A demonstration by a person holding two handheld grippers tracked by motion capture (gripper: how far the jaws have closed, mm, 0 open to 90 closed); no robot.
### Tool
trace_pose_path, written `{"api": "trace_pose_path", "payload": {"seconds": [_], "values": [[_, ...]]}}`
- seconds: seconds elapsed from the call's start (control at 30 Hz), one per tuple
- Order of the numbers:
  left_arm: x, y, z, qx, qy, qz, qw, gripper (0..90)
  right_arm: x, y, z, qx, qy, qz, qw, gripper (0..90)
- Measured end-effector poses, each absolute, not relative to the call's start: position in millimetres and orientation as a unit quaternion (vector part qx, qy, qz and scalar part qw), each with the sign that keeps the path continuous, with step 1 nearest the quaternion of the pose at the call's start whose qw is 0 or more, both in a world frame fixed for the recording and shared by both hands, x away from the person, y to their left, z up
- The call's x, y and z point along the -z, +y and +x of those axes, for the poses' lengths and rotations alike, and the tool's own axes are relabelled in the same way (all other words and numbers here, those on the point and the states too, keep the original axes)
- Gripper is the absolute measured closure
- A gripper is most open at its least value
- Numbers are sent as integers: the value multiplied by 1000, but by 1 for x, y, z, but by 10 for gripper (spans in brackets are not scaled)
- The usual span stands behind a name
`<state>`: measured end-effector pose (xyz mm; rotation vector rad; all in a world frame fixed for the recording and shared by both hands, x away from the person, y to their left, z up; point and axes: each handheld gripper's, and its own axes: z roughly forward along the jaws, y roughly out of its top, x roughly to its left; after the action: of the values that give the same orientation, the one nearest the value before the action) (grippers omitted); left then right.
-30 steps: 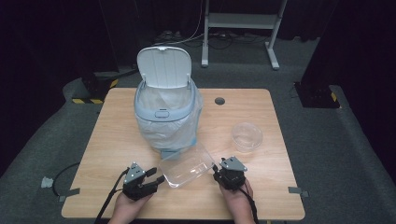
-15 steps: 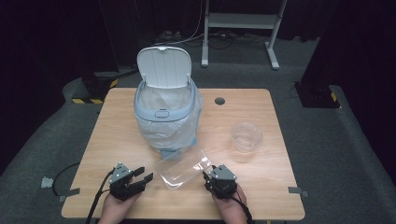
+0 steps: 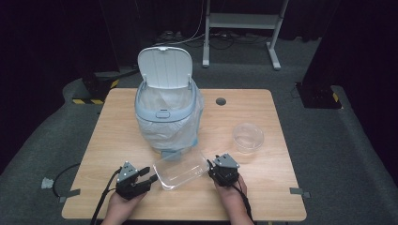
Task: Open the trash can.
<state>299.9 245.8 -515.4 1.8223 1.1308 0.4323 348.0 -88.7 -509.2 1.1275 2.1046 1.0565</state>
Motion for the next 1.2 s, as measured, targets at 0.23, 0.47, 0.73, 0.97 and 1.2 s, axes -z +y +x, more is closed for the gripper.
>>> {"api": "trace_pose_path", "payload": {"seconds": [0.23, 0.47, 0.73, 0.97, 1.2], "values": [[514, 251, 315, -171, 462, 738, 462, 483, 506, -81, 321, -385, 795, 387, 266, 573], [506, 270, 309, -182, 480, 714, 476, 522, 491, -95, 312, -397, 772, 408, 283, 563], [491, 250, 303, -159, 450, 714, 512, 422, 476, -77, 308, -446, 759, 409, 242, 489], [501, 232, 305, -131, 455, 720, 507, 352, 481, -65, 313, -445, 761, 425, 206, 435], [505, 233, 309, -95, 450, 725, 512, 332, 489, -73, 320, -443, 755, 458, 155, 377]]}}
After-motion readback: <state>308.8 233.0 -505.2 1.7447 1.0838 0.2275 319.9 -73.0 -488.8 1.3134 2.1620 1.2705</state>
